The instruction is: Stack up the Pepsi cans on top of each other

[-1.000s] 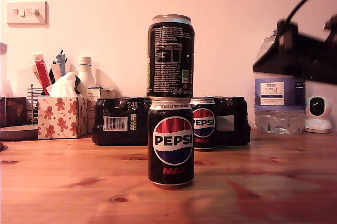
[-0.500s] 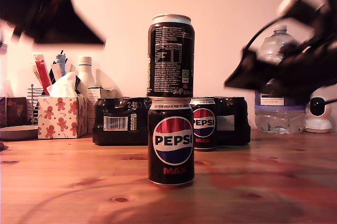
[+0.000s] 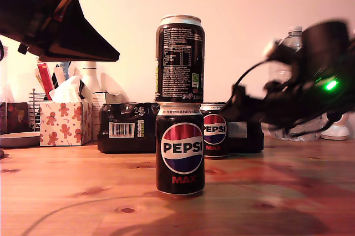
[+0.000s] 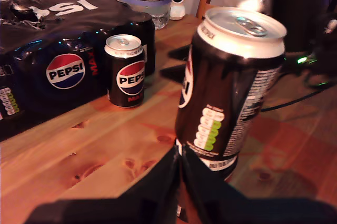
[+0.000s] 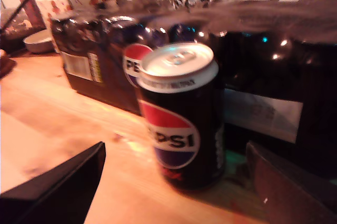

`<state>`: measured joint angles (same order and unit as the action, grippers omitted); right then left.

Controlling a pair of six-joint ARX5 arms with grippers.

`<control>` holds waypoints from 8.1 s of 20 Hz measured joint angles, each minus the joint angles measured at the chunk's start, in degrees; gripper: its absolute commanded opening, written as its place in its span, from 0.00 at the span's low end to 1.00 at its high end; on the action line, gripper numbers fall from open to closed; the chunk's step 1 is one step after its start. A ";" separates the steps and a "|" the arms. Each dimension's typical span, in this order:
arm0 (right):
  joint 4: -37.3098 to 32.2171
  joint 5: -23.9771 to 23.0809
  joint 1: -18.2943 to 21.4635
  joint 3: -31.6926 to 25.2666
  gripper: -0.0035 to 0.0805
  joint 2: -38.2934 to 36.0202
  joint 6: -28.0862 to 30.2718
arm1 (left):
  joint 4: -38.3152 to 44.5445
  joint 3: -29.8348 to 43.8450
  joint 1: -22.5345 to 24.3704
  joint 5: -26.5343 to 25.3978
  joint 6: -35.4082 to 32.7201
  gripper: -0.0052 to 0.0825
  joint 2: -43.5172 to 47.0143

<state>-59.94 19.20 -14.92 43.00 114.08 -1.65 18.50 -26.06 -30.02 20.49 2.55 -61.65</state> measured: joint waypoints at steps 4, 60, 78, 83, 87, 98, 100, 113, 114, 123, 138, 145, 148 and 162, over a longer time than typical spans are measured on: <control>0.00 1.03 0.00 4.96 0.96 4.57 0.09 | -0.46 1.36 -0.24 0.00 0.33 0.03 0.00; 24.87 -2.86 -3.21 19.39 0.27 2.21 6.73 | -2.19 1.36 -2.60 2.84 0.55 0.03 0.00; 43.67 -2.86 -1.31 19.39 0.28 -22.16 9.64 | -3.45 3.87 -4.13 2.40 0.55 0.03 4.96; 50.14 -2.86 -2.21 19.39 0.28 -29.44 9.22 | -4.55 7.96 -4.44 0.83 1.36 0.03 13.44; 54.49 -2.69 -4.81 19.39 0.28 -34.05 9.29 | -7.89 9.05 -4.44 0.09 2.01 0.03 19.65; 65.29 -1.99 -10.14 19.39 0.31 -46.16 9.20 | -9.57 9.33 -4.44 0.00 1.99 0.03 22.21; 66.90 -1.77 -12.17 19.39 0.31 -47.47 9.20 | -9.57 9.33 -4.44 0.00 1.99 0.03 22.21; 63.87 -1.40 -21.99 16.96 0.31 -47.80 9.18 | -9.84 9.33 -4.44 -0.63 1.77 0.03 22.18; 62.86 -1.42 -21.99 15.67 0.31 -47.80 9.16 | -9.94 9.33 -4.44 -0.66 1.77 0.03 22.18; 55.28 -1.38 -23.06 11.61 0.30 -47.39 7.67 | -9.99 9.33 -4.44 -1.07 1.77 0.03 22.18; 53.42 -1.79 -23.06 11.04 0.29 -42.58 7.52 | -10.54 9.33 -4.44 -1.44 1.77 0.03 22.18; 54.07 -1.77 -22.91 11.02 0.29 -42.60 7.63 | -11.23 9.33 -4.44 -1.49 1.40 0.03 22.18; 54.73 -1.77 -22.14 11.02 0.29 -42.60 7.67 | -11.34 9.33 -4.44 -1.49 1.38 0.03 22.18; 56.04 -3.08 -21.90 11.15 0.29 -42.95 7.54 | -11.37 9.33 -4.44 -1.49 1.38 0.03 22.18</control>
<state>-3.90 16.12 -36.82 54.15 71.13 5.89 7.14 -16.73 -34.46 19.00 3.92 -39.46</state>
